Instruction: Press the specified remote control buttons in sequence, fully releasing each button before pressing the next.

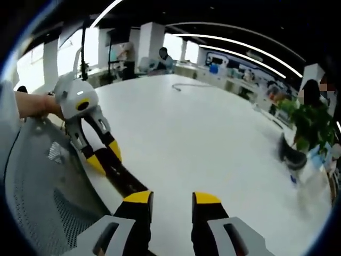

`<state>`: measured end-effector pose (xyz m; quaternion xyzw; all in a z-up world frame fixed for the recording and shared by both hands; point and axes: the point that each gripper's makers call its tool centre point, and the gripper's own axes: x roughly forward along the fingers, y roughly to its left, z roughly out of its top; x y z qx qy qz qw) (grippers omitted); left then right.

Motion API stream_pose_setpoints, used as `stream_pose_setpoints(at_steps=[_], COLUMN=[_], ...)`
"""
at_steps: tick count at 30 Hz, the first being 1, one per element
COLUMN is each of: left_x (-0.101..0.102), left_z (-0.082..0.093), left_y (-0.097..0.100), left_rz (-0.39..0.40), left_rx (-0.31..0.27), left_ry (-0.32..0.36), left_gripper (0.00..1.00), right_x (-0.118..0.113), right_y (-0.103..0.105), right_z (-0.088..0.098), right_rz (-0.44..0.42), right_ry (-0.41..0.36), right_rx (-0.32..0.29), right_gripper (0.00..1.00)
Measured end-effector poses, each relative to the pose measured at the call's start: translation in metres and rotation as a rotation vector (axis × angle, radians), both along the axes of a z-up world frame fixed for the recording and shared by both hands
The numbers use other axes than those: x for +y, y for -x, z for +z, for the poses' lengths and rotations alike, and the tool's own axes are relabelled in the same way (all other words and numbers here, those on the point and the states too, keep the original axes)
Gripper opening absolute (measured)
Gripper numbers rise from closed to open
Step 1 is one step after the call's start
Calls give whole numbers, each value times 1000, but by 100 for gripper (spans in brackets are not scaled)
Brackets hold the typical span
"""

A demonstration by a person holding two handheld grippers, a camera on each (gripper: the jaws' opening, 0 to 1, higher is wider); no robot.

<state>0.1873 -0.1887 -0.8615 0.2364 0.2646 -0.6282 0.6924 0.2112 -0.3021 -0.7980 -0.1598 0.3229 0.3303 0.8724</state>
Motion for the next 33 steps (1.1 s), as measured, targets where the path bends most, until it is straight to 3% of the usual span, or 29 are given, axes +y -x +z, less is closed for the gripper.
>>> stream_pose_setpoints(at_steps=[2,6,16,25,33], left_x=[0,0,0,-1,0], left_z=[0,0,0,1,1], left_y=[1,5,6,13,13], left_rz=[-11,-39,-19,-75,-68], left_rx=[1,-3,36,28,34], left_ry=[3,12,8,22,27], left_gripper=[24,24,27,24,25], right_x=[8,17,27,36,47], right_y=[7,17,30,35,37], right_z=[-2,-12,-20,-24,-36], right_rz=[43,112,189,261,344], right_ry=[-25,3,30,50,95], right_rx=[37,89,143,167,199], right_gripper=[22,19,14,9,4])
